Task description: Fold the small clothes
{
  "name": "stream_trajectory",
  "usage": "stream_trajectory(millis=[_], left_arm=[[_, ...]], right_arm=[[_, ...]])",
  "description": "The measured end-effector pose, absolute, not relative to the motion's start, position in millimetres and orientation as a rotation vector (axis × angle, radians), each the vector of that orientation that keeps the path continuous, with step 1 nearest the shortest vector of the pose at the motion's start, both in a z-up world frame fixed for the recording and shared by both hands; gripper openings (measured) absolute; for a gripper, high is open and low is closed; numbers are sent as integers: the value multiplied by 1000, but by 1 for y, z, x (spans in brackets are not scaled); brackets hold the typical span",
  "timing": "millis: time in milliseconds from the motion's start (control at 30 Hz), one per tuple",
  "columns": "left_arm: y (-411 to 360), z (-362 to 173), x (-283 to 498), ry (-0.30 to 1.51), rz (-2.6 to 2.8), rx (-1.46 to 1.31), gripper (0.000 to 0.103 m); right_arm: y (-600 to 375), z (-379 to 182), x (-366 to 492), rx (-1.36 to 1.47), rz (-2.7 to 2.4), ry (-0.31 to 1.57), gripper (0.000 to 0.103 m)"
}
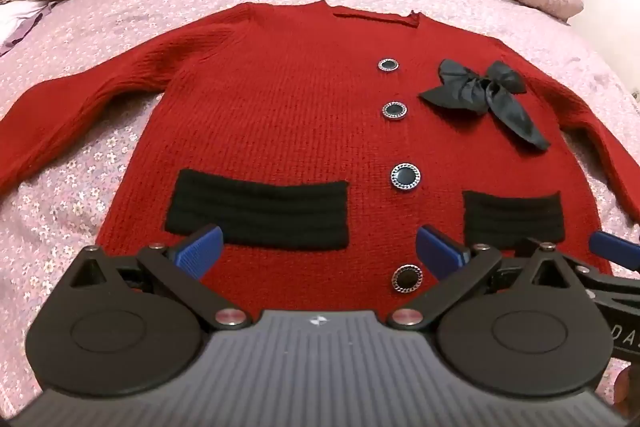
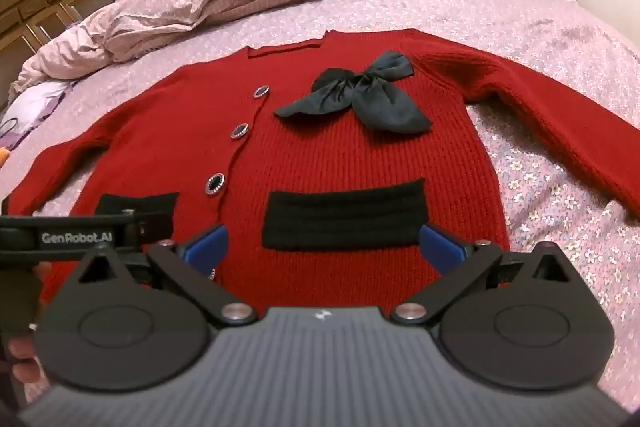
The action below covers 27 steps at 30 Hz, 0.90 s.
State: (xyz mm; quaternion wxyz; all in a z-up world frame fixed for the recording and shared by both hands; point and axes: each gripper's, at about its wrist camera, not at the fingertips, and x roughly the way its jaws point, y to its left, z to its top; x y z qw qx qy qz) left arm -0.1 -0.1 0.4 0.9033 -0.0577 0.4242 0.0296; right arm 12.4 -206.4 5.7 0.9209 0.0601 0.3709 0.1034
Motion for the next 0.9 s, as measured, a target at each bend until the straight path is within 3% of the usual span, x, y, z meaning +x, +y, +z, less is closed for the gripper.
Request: stream_trajectory(millis=[900], left_arm=[[-2, 2, -1, 878, 62, -104, 103]], right_arm=[[-202, 6, 10, 111, 213, 766, 103]])
